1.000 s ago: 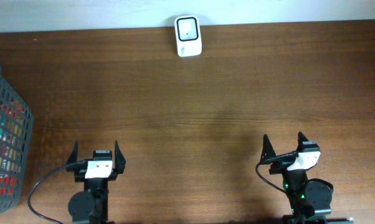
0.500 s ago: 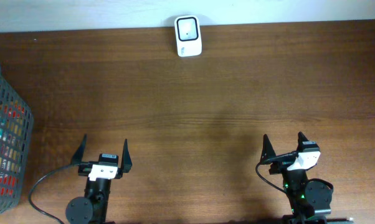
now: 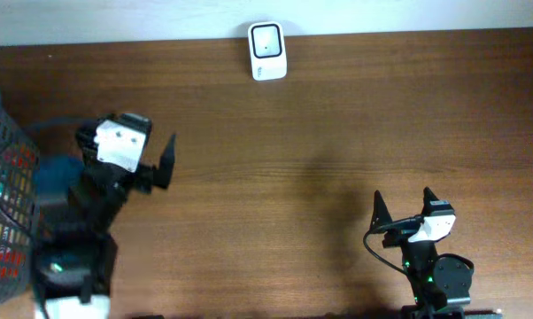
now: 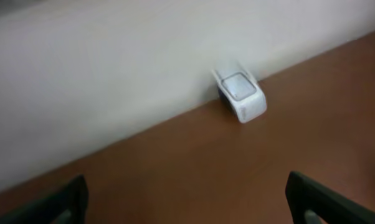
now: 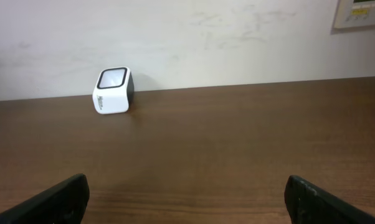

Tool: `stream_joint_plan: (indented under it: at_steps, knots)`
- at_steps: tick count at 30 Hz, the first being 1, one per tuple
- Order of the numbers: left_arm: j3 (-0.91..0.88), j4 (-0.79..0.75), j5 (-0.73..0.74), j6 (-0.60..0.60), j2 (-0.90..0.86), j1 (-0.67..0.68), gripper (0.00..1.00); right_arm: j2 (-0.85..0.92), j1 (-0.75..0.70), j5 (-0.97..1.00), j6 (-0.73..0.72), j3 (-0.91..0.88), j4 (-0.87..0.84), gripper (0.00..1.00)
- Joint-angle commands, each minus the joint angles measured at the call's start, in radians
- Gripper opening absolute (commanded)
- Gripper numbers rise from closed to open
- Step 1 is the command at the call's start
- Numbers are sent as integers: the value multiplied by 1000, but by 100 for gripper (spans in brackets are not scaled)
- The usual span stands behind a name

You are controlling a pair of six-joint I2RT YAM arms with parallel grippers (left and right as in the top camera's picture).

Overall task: Scan the item barcode
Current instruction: 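Reach the left gripper into the grey basket toward the green tissue pack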

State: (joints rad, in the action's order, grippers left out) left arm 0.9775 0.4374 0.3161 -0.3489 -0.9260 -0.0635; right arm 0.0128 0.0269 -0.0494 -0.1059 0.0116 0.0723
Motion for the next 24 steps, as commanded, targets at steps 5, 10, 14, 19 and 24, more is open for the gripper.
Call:
stream_joint_plan:
  at_steps: [5, 10, 14, 19, 24]
  knots:
    - [609, 481, 136, -5, -455, 3, 99, -5, 6, -6, -3, -6, 3, 99]
    - [609, 475, 196, -5, -514, 3, 99, -5, 6, -6, -3, -6, 3, 99]
    - [692, 408, -31, 182, -515, -47, 99, -5, 6, -6, -3, -6, 3, 99]
    - [912, 356, -307, 388, -518, -333, 99, -5, 6, -6, -3, -6, 3, 99]
    - [912, 304, -372, 391, -578, -637, 99, -5, 6, -6, -3, -6, 3, 99]
